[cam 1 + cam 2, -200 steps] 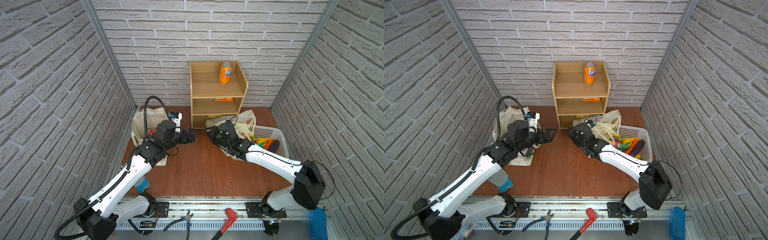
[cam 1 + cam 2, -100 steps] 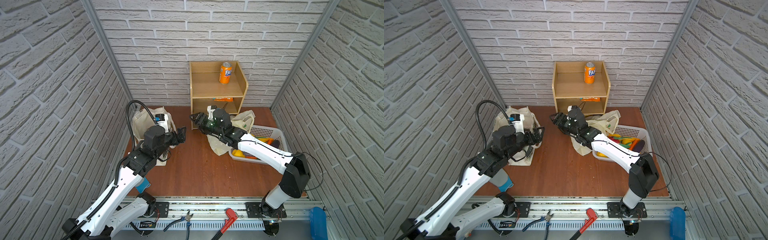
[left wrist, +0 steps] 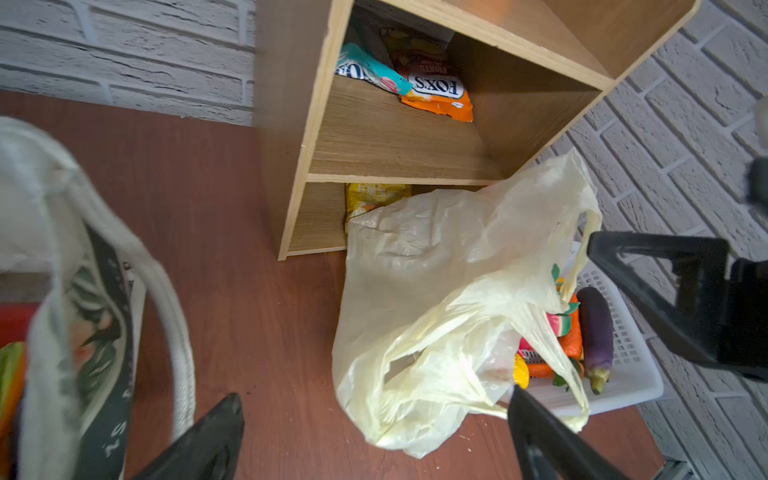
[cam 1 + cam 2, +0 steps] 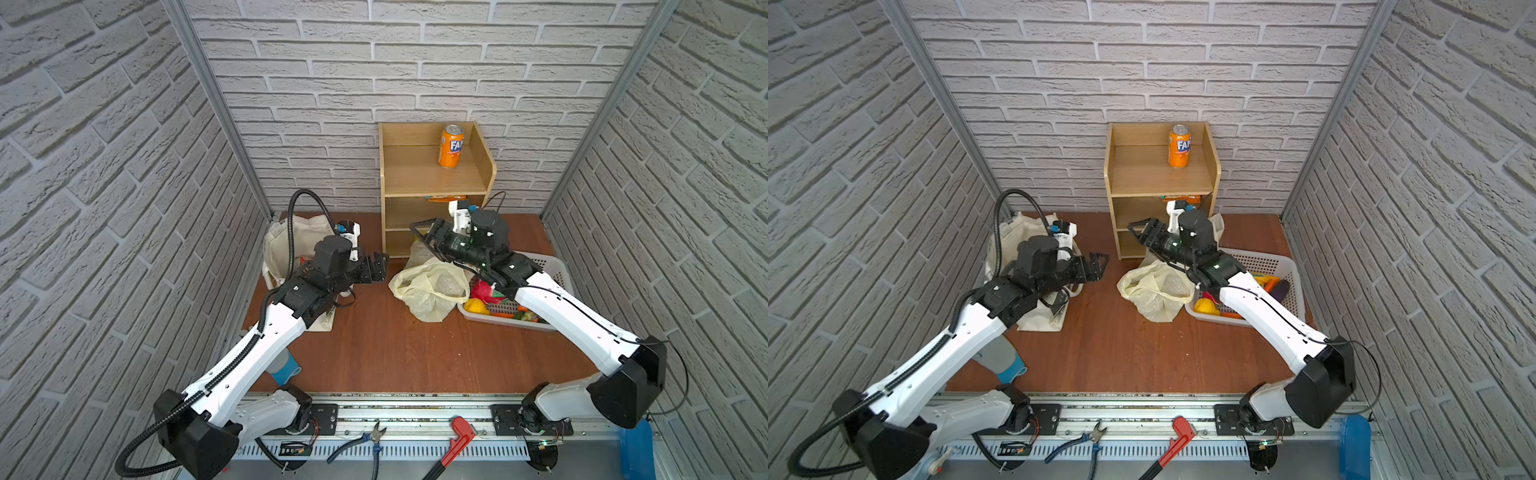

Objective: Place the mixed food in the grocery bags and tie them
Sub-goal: 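Lower the yellow bag onto the table between the tote and basket with the right gripper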

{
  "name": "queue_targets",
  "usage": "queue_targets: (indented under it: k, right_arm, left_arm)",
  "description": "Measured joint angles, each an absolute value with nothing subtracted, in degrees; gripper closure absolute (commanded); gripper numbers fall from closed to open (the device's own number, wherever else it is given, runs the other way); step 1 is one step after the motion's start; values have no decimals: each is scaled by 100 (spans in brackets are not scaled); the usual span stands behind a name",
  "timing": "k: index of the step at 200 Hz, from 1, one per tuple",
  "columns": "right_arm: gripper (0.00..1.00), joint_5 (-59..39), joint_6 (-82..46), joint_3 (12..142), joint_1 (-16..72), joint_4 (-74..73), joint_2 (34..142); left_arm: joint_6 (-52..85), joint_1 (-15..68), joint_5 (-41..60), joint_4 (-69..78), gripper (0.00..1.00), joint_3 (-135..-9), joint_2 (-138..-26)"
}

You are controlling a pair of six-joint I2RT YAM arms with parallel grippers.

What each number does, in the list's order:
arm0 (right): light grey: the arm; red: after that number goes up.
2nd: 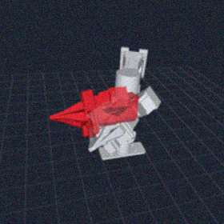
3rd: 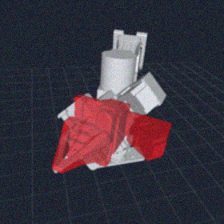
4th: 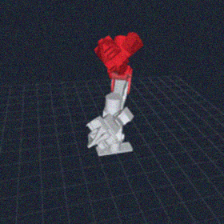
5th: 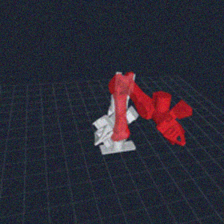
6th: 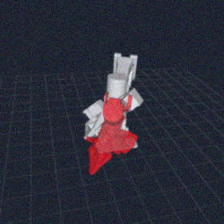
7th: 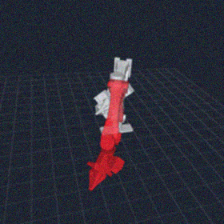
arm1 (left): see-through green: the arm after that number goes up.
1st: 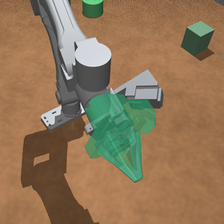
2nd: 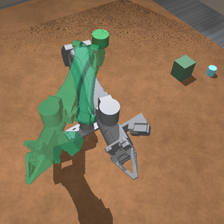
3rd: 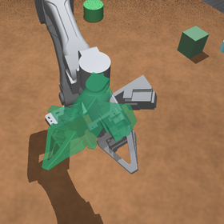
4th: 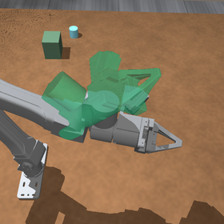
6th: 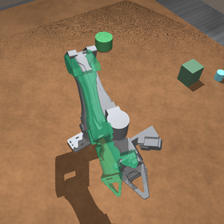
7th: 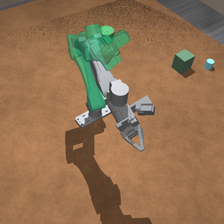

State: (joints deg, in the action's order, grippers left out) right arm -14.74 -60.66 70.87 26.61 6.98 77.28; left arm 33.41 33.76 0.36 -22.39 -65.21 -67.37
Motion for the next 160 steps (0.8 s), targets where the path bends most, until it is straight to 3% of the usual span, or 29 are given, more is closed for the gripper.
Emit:
queue_targets:
  k: [69,141,160]
  right_arm:
    - [16,-530,-5033,6213,1922,2123,6506]
    - [17,-364,-4532,6202,1664,2464,6851]
    - [21,-366,-4499,6145,1645,2464,6930]
  left_arm:
    - [2864,3900,108,-2263,2,-6834,-7802]
    - [2849,3968,106,-2228,2,-6834,-7907]
    - [2849,3972,106,-2228,2,-6834,-7907]
